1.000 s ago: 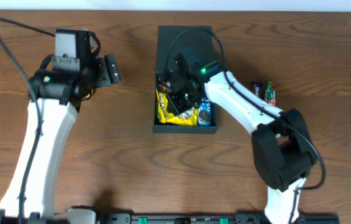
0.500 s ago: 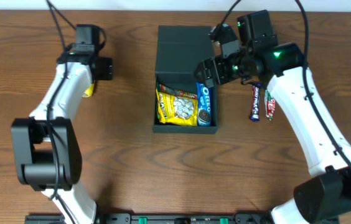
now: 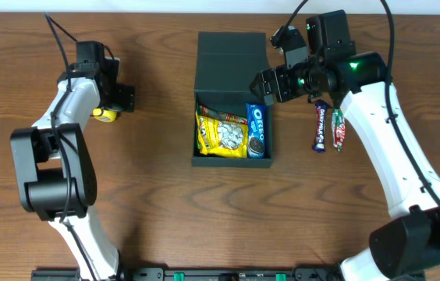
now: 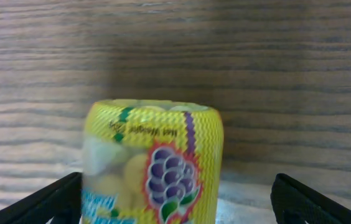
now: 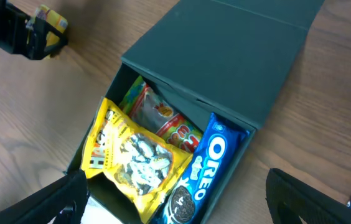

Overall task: Pack container
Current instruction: 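Grasp the yellow Mentos roll with the left gripper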

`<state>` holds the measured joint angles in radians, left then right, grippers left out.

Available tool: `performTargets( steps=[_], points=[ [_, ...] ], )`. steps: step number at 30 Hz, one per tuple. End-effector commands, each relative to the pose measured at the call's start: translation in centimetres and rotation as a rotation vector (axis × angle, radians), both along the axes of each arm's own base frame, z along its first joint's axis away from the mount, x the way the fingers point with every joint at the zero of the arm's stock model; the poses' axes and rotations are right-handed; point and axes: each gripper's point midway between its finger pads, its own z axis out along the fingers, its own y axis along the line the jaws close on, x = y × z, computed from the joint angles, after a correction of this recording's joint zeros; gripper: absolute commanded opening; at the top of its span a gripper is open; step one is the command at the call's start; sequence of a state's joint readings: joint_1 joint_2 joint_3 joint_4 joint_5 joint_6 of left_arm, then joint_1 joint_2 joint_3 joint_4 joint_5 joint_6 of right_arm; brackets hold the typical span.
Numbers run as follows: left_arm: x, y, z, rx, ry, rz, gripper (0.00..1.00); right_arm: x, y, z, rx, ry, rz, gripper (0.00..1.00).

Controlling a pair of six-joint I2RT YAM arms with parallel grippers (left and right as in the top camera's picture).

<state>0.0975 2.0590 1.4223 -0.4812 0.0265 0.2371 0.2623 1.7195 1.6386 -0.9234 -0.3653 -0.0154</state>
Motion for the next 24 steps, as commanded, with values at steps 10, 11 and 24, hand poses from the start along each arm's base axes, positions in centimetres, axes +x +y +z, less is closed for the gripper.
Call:
performTargets(
  steps=[10, 11, 24],
  points=[
    [1.4, 0.7, -1.2, -0.003, -0.026, 0.027, 0.74, 0.3, -0.9, -0.5, -0.04, -0.006, -0.012, 0.88],
    [1.4, 0.7, -1.2, -0.006, -0.027, 0.036, 0.68, 0.4, -1.3, -0.7, -0.061, -0.01, -0.027, 0.89],
    [3.9, -2.1, 5.6, -0.015, -0.091, -0.024, 0.34, 2.0, -11.3, -1.6, -0.131, 0.051, -0.315, 0.9]
  ],
)
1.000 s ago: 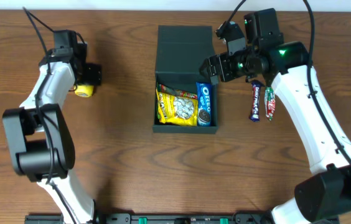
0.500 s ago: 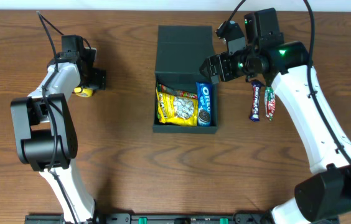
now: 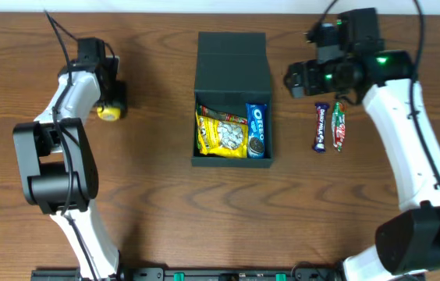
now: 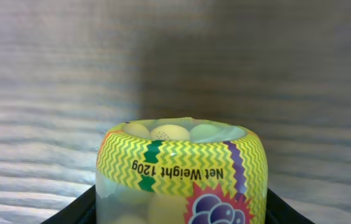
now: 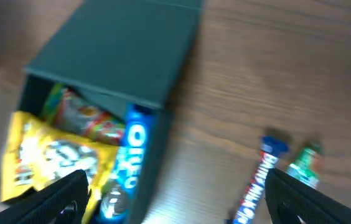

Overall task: Pack container
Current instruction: 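Grasp the yellow Mentos roll with the left gripper, then place the Mentos roll into the box with the left gripper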

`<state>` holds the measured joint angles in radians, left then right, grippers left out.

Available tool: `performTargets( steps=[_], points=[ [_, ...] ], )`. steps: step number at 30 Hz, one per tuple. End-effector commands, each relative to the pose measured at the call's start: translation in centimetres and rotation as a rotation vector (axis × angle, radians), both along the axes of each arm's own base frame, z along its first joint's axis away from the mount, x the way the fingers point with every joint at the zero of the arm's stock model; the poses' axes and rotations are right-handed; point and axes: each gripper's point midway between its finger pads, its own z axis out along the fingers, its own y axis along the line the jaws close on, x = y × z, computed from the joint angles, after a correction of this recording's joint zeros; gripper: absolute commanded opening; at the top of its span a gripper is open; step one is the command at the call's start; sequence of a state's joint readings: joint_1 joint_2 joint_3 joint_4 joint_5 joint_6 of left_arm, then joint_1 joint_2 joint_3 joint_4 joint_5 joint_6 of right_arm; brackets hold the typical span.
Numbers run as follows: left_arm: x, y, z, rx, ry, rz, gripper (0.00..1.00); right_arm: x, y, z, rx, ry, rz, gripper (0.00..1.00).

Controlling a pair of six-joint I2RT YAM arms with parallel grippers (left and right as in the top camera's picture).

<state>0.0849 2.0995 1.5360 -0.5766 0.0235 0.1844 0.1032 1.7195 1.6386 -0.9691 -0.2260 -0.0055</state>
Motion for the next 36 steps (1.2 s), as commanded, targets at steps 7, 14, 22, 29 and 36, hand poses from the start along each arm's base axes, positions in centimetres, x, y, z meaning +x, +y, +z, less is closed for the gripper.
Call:
performTargets(
  steps=[7, 14, 22, 29, 36],
  points=[
    [2.6, -14.2, 13.4, 0.042, -0.272, -0.695, 0.26, -0.3, -7.7, -0.9, -0.003, 0.063, -0.213, 0.9],
    [-4.6, -26.0, 12.3, 0.141, -0.191, -1.291, 0.18, -0.9, -9.9, -1.2, -0.002, 0.09, -0.267, 0.9],
    [-6.2, -28.3, 11.2, 0.179, -0.167, -1.4, 0.22, -1.1, -9.9, -1.3, -0.002, 0.099, -0.268, 0.91],
    [-4.4, -27.5, 11.4, 0.248, -0.192, -1.329, 0.95, -1.1, -9.9, -1.3, -0.002, 0.099, -0.267, 0.93],
    [-2.6, -26.8, 12.4, 0.284, -0.236, -1.176, 0.95, -1.4, -9.9, -1.4, -0.008, 0.108, -0.255, 0.92]
  ],
)
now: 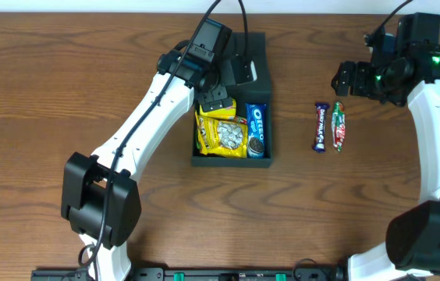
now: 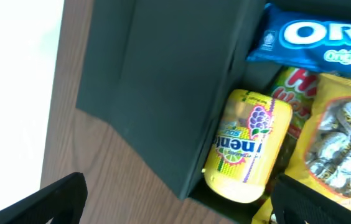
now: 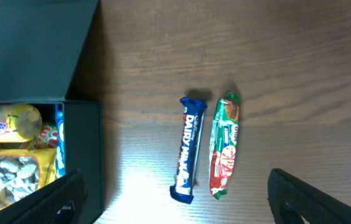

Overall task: Pack container
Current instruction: 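Place the Mentos roll into the box with the left gripper, then grasp the purple Dairy Milk bar with the right gripper and insert it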

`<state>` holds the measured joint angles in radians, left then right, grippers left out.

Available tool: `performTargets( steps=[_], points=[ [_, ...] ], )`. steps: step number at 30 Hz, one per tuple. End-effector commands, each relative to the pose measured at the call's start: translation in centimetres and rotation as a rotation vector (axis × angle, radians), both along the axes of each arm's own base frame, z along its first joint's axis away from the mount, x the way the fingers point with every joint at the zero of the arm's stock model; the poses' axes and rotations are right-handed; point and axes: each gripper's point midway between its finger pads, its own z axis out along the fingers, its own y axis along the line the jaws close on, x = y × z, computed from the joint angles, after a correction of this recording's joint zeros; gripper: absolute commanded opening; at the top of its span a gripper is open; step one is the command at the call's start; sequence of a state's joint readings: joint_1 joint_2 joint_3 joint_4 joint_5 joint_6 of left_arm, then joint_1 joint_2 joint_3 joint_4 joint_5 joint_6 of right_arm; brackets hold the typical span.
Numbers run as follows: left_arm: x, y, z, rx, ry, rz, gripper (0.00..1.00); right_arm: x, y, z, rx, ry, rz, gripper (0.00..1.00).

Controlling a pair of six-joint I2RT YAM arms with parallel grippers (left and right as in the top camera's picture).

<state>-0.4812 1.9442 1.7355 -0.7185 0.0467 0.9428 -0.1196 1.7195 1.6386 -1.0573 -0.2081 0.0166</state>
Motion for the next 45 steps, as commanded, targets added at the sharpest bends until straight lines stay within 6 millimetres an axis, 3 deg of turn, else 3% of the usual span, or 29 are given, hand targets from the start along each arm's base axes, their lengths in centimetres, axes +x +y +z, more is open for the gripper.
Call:
performTargets(
  steps=[1, 3, 7, 10, 12, 17, 20, 31, 34, 36, 40, 45],
  points=[
    [0.5, 0.7, -0.3, -0.019, 0.01, 0.107, 0.95, -0.3, -0.3, -0.6, -0.003, 0.019, -0.001, 0.92],
    [0.8, 1.1, 0.6, -0.083, 0.008, 0.239, 0.95, -0.5, -0.2, -1.8, -0.001, 0.041, 0.001, 0.91],
    [1.4, 3.0, 2.7, -0.201, -0.006, 0.5, 0.95, -1.5, 0.6, -6.4, 0.015, 0.125, 0.001, 0.88],
    [1.4, 5.3, 4.6, -0.317, -0.001, 0.711, 0.95, -2.3, 1.2, -10.2, -0.005, 0.192, -0.007, 0.85],
    [1.5, 6.8, 5.6, -0.366, -0.001, 0.792, 0.95, -2.5, 1.7, -11.5, -0.015, 0.22, 0.005, 0.8],
    [1.2, 10.3, 6.2, -0.416, 0.035, 0.922, 0.95, -2.9, 2.9, -14.3, -0.073, 0.293, 0.022, 0.63],
    [0.5, 11.1, 5.6, -0.413, 0.087, 0.937, 0.95, -3.1, 2.8, -15.8, -0.127, 0.333, -0.02, 0.58],
    [0.0, 11.7, 5.2, -0.4, 0.111, 0.962, 0.95, -3.3, 2.2, -19.7, -0.177, 0.41, -0.044, 0.55],
    [0.0, 11.7, 5.2, -0.4, 0.111, 0.962, 0.95, -3.4, 2.2, -20.5, -0.177, 0.423, -0.043, 0.47],
    [0.0, 11.7, 5.2, -0.401, 0.111, 0.962, 0.95, -3.3, 2.3, -20.6, -0.174, 0.424, -0.043, 0.34],
    [0.0, 11.5, 5.2, -0.405, 0.116, 0.958, 0.95, -2.9, 2.5, -20.3, -0.163, 0.413, -0.041, 0.23],
    [0.0, 11.4, 5.2, -0.41, 0.119, 0.955, 0.95, -1.9, 3.8, -18.1, -0.09, 0.404, -0.022, 0.1]
  ],
)
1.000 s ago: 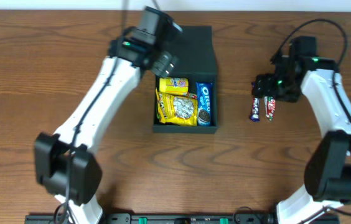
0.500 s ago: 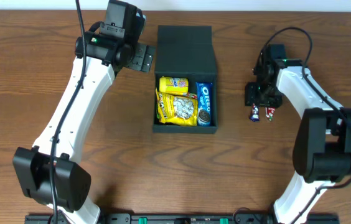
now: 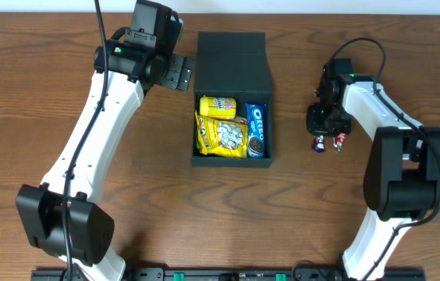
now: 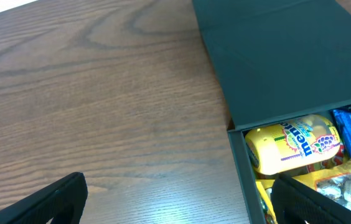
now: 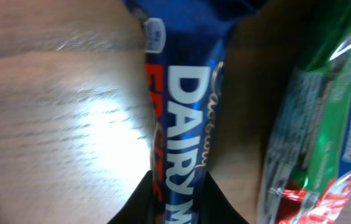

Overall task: Pack container
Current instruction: 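Grasp the purple Dairy Milk bar with the right gripper and insert it, then grasp the KitKat bar with the right gripper and insert it in box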

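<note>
The dark green box (image 3: 204, 160) lies open mid-table with its lid (image 3: 232, 58) folded back. Inside are a yellow Mentos jar (image 3: 218, 104), a yellow candy bag (image 3: 221, 135) and a blue Oreo pack (image 3: 257, 129). The left wrist view also shows the jar (image 4: 294, 143) in the box's far corner. My left gripper (image 3: 182, 74) hangs open and holds nothing, just left of the lid. My right gripper (image 3: 323, 123) is down on the blue Dairy Milk bar (image 5: 188, 124) and shut on it. A green-and-red bar (image 5: 331, 130) lies right beside it.
Both bars (image 3: 328, 142) lie on bare wood right of the box. The box's upright walls (image 4: 247, 180) stand between the left gripper and the contents. White table edge runs along the back.
My left gripper, then open over the jar inside the box, has moved back to the left of the lid. My right gripper has come down from above the bars and shut on the blue bar.
First the left gripper stood open around the yellow jar at the far left, with the right gripper over the box. Then the left fingers were tight against the jar and the right had moved toward the bars. Later the jar lay in the box. Now the right holds the blue bar.
</note>
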`<state>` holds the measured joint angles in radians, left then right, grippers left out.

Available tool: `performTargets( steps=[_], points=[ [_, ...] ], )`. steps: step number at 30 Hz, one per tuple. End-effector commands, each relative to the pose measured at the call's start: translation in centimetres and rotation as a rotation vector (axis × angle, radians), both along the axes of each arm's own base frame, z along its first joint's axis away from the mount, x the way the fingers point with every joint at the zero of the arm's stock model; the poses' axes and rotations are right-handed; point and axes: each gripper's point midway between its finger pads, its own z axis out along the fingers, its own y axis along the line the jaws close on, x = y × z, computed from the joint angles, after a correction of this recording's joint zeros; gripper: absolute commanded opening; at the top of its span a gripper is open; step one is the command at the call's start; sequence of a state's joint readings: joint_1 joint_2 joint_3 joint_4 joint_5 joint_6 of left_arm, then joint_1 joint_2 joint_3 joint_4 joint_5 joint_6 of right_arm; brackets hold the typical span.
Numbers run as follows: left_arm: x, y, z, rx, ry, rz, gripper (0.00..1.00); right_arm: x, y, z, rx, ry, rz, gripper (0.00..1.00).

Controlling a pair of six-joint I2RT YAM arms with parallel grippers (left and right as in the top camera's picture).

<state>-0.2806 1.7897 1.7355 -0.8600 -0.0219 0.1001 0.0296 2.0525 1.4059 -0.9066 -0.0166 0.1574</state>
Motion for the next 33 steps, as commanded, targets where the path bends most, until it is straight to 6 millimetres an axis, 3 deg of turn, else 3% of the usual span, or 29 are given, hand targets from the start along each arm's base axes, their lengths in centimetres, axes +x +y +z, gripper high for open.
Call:
performTargets(
  steps=[1, 3, 6, 13, 16, 19, 22, 23, 24, 25, 26, 29, 33],
  points=[
    [0.0, -0.1, 0.0, -0.023, 0.004, 0.011, 0.95, 1.6, 1.3, 2.0, 0.053, -0.027, 0.006, 0.08],
    [0.1, -0.1, 0.0, -0.024, 0.001, 0.012, 0.95, 1.8, 2.0, 4.3, 0.053, -0.012, 0.025, 0.02],
    [0.1, 0.0, 0.0, -0.024, 0.001, 0.015, 0.95, 1.8, 4.2, 7.5, 0.059, -0.015, 0.063, 0.02],
    [0.1, 0.2, 0.1, -0.033, 0.002, 0.033, 0.95, 0.1, 11.5, 12.2, 0.112, -0.087, 0.143, 0.02],
    [0.2, 0.5, 0.1, -0.048, 0.003, 0.062, 0.95, -1.0, 13.7, 12.1, 0.116, -0.071, 0.139, 0.02],
    [0.3, 0.9, 0.1, -0.058, 0.004, 0.086, 0.95, -2.0, 16.7, 10.1, 0.128, -0.072, 0.13, 0.02],
    [0.3, 0.9, 0.1, -0.058, 0.004, 0.087, 0.95, -2.6, 18.5, 8.9, 0.139, -0.084, 0.142, 0.02],
    [0.3, 0.9, 0.1, -0.058, 0.004, 0.087, 0.95, -2.6, 19.0, 8.6, 0.144, -0.092, 0.149, 0.06],
    [0.3, 0.9, 0.1, -0.058, 0.004, 0.087, 0.95, -2.6, 19.5, 8.4, 0.149, -0.104, 0.161, 0.42],
    [0.3, 0.9, 0.1, -0.058, 0.004, 0.086, 0.95, -2.6, 19.9, 8.2, 0.153, -0.111, 0.17, 0.71],
    [0.3, 0.9, 0.1, -0.058, 0.004, 0.086, 0.95, -2.6, 20.0, 8.2, 0.151, -0.114, 0.174, 0.79],
    [0.3, 0.9, 0.1, -0.058, 0.004, 0.086, 0.95, -2.2, 19.2, 9.0, 0.126, -0.131, 0.161, 0.82],
    [0.3, 0.9, 0.1, -0.058, 0.004, 0.086, 0.95, 0.0, 12.2, 13.1, -0.072, -0.25, 0.036, 0.78]
  ],
)
